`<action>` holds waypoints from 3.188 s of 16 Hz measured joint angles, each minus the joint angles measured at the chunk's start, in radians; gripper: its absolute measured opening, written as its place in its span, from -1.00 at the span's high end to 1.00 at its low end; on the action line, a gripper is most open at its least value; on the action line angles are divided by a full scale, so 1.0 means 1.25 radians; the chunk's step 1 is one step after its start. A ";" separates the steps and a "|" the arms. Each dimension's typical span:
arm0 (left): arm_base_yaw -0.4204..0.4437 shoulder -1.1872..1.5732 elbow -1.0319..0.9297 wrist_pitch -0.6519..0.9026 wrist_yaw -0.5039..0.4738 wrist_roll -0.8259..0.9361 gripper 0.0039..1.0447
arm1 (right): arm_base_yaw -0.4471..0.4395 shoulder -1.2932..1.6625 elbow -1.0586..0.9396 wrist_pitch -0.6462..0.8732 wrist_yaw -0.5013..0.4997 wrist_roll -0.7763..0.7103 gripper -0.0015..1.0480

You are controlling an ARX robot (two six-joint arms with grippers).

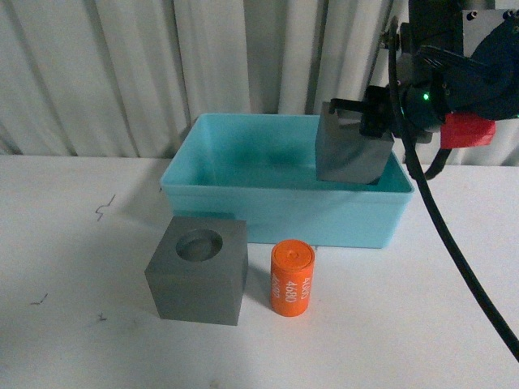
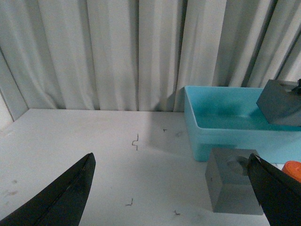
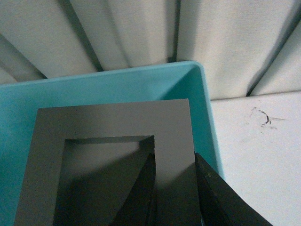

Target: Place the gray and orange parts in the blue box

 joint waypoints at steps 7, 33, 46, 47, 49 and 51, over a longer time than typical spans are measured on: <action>0.000 0.000 0.000 0.000 0.000 0.000 -0.88 | 0.013 0.029 0.041 -0.026 0.041 0.016 -0.32; 0.001 0.000 0.000 0.000 0.000 0.000 -0.88 | -0.199 -1.113 -1.143 0.395 -0.130 -0.191 0.96; 0.001 0.000 0.000 0.000 0.000 0.000 -0.88 | -0.199 -1.478 -1.225 0.130 -0.130 -0.192 0.96; 0.001 0.000 0.000 0.000 0.000 0.000 -0.88 | -0.199 -1.502 -1.225 0.113 -0.130 -0.192 0.96; 0.001 0.000 0.000 0.000 0.000 0.000 -0.88 | -0.199 -1.539 -1.225 0.067 -0.130 -0.192 0.96; 0.001 0.000 0.000 0.000 0.000 0.000 -0.88 | -0.199 -1.580 -1.225 0.032 -0.130 -0.192 0.96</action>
